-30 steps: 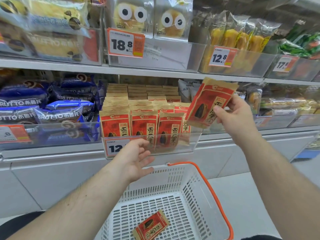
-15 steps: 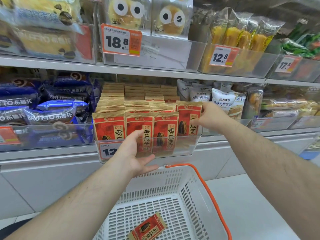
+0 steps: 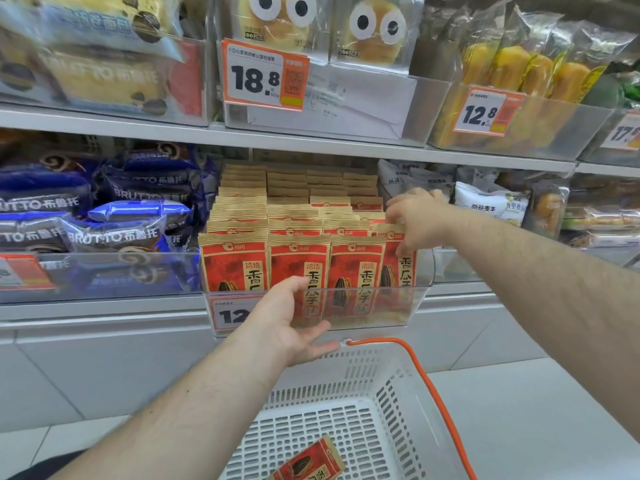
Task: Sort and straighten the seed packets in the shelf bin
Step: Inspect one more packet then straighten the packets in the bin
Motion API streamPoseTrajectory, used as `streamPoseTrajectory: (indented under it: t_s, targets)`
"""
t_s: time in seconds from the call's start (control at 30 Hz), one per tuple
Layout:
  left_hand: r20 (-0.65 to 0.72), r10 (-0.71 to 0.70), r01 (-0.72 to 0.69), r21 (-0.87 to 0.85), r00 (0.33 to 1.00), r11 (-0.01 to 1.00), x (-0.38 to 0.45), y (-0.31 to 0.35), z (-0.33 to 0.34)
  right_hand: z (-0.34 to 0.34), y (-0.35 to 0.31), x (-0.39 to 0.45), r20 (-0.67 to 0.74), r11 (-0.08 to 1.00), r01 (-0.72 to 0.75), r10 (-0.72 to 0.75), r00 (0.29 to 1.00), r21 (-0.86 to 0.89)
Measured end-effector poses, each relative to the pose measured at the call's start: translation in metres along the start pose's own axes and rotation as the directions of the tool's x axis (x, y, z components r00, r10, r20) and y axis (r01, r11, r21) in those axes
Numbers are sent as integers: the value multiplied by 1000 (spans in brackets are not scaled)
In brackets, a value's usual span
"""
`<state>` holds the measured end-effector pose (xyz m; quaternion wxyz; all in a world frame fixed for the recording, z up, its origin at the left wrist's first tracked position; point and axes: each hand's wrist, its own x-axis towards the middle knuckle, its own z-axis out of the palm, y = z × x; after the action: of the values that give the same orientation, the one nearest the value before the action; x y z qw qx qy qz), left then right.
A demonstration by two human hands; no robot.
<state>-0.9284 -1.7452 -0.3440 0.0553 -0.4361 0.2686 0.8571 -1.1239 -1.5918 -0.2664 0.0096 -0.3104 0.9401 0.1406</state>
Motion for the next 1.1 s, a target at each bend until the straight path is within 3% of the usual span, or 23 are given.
streamPoseTrajectory:
  t_s: [0.43, 0.67, 0.83, 0.9, 0.93, 0.97, 1.0, 1.03, 1.07, 1.1]
  targets:
    - [31, -6, 5, 22, 1000, 1000, 11, 1, 0, 0, -18, 32, 298, 981, -29, -30, 954, 192]
    - [46, -14, 12, 34, 999, 999, 12, 1, -3, 5, -18, 39, 256, 975, -20, -38, 966, 220]
    - [44, 6, -7, 36, 999, 999, 9, 0, -2, 7, -14, 38, 170, 998, -14, 3, 985, 63]
    - [31, 22, -23, 26, 999, 999, 6, 0, -4, 8, -10, 31, 115, 992, -44, 30, 993, 119]
    - [28, 34, -35, 21, 999, 999, 4, 0, -6, 7, -10, 24, 21, 976, -65, 62, 998, 206]
    - [26, 46, -47, 11, 999, 999, 1, -1, -8, 8, -10, 14, -123, 941, -86, 132, 984, 328]
    - [20, 57, -57, 3, 998, 998, 0, -1, -10, 9, -12, 1, -279, 866, -98, 263, 923, 491]
    - [10, 74, -74, -7, 997, 997, -1, 0, -12, 11, -18, -16, -382, 726, -86, 453, 805, 682]
    - [1, 88, -88, -18, 996, 996, -1, 1, -15, 15, -28, -36, -362, 523, -51, 653, 665, 851]
    - [-5, 104, -104, -30, 995, 994, -1, 3, -18, 21, -41, -56, -231, 289, -16, 795, 561, 957]
